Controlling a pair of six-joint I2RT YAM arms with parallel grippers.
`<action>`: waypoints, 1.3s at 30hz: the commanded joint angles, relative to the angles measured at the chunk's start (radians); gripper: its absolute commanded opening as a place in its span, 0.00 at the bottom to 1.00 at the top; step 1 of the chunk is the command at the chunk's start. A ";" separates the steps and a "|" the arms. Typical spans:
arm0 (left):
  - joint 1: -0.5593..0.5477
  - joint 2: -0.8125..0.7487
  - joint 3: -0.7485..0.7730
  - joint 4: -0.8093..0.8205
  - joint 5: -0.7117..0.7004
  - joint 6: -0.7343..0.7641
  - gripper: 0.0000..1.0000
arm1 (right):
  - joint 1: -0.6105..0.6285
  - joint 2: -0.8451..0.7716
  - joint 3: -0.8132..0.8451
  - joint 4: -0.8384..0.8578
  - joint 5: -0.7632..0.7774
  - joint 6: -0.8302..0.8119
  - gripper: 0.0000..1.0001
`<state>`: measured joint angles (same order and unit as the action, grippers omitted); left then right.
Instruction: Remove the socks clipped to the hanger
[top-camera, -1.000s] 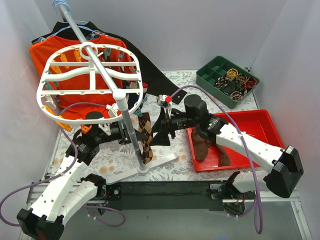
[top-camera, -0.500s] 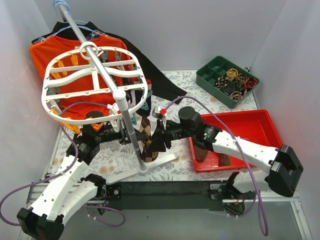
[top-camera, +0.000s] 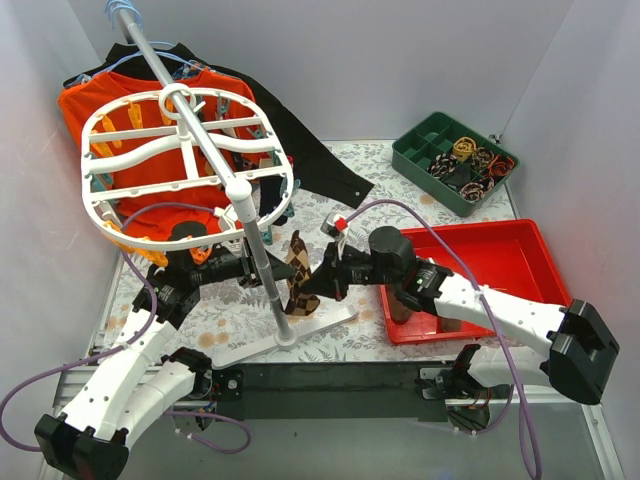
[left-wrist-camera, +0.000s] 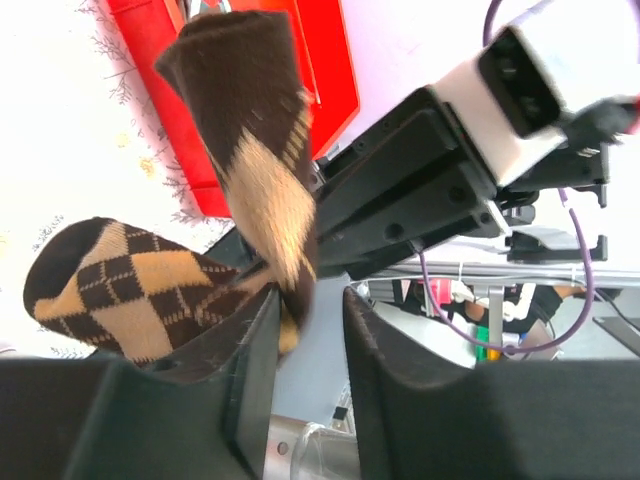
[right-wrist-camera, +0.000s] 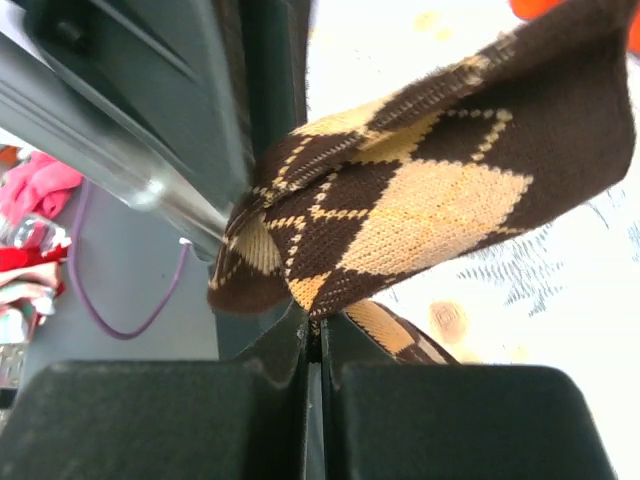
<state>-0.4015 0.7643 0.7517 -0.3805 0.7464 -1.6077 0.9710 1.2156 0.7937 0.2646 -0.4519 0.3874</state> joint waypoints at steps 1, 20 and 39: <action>-0.002 -0.010 0.001 -0.011 -0.010 0.025 0.32 | -0.053 -0.077 -0.074 0.033 0.085 0.056 0.01; -0.002 -0.028 0.017 -0.086 -0.071 0.072 0.36 | -0.624 -0.392 0.054 -0.711 0.430 -0.081 0.01; -0.002 -0.034 -0.014 -0.074 -0.067 0.075 0.36 | -0.715 -0.409 0.016 -0.878 0.474 -0.053 0.70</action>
<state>-0.4015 0.7498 0.7517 -0.4557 0.6800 -1.5410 0.2611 0.7753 0.7723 -0.6086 0.0517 0.3885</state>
